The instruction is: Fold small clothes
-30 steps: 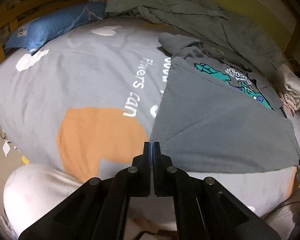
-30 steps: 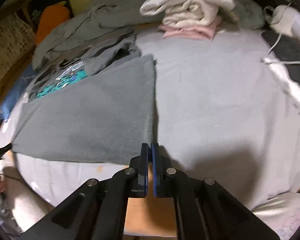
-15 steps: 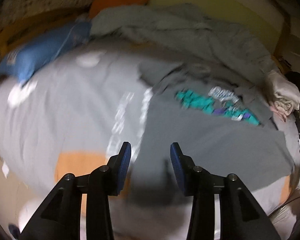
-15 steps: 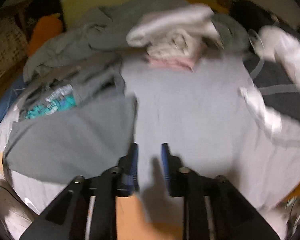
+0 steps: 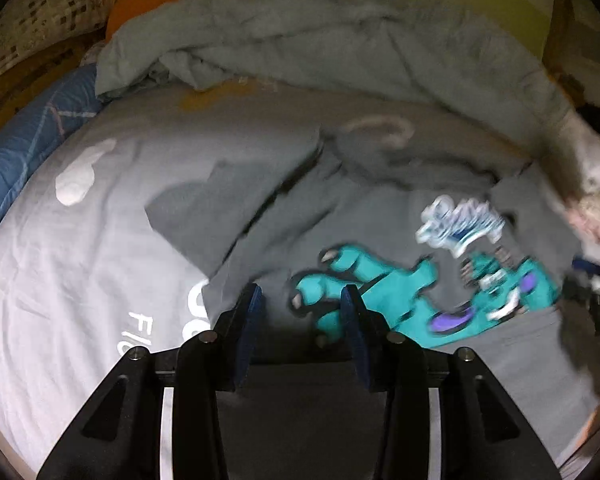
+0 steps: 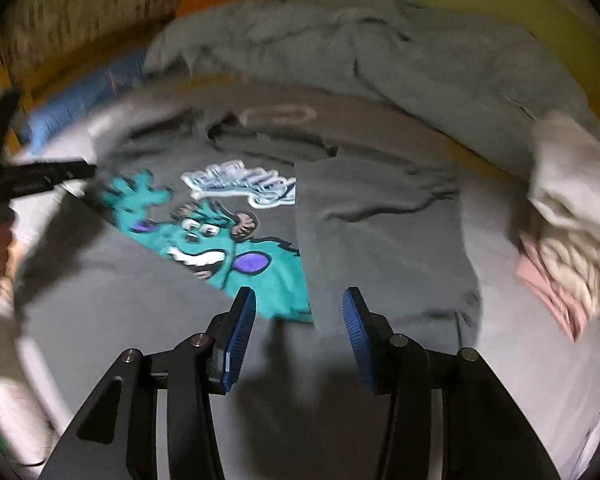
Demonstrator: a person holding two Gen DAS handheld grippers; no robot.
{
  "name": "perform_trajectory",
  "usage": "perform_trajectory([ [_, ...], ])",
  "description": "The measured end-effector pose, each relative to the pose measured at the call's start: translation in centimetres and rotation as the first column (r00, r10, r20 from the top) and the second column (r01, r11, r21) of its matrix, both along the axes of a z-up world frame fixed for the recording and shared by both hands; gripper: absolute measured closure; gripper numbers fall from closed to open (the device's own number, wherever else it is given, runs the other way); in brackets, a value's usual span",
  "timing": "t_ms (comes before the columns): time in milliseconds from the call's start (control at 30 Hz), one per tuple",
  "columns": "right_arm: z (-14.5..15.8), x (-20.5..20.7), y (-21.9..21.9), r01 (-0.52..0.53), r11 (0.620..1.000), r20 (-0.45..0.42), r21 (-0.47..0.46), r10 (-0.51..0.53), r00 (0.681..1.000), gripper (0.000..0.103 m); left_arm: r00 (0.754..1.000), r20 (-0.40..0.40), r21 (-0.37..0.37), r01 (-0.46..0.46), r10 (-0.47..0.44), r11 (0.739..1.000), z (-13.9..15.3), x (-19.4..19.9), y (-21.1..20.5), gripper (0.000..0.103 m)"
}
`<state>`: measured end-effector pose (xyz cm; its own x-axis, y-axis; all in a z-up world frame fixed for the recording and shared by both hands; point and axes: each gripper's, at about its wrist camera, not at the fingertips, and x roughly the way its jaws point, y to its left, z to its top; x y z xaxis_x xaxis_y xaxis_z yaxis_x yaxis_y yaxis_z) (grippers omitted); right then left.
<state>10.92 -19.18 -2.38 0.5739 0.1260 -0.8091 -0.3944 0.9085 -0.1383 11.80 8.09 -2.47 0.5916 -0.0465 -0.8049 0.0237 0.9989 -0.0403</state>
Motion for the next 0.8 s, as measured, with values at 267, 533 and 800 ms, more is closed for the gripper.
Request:
perform_trajectory([
  [267, -2.6, 3.3, -1.7, 0.204, 0.934, 0.074, -0.294, -0.190, 0.979, 0.067, 1.000, -0.018, -0.008, 0.001, -0.001, 1.000, -1.6, 0.4, 1.1, 0.063],
  [533, 0.4, 3.8, -17.6, 0.596, 0.781, 0.138, -0.187, -0.580, 0.803, 0.095, 0.999, 0.003, -0.010, -0.043, 0.043, 0.999, -0.7, 0.4, 2.1, 0.063],
  [800, 2.5, -3.0, -27.2, 0.736, 0.677, 0.068, 0.000, -0.734, 0.675, 0.062, 0.998, -0.003, -0.065, 0.056, -0.057, 0.996, 1.8, 1.8, 1.1, 0.062],
])
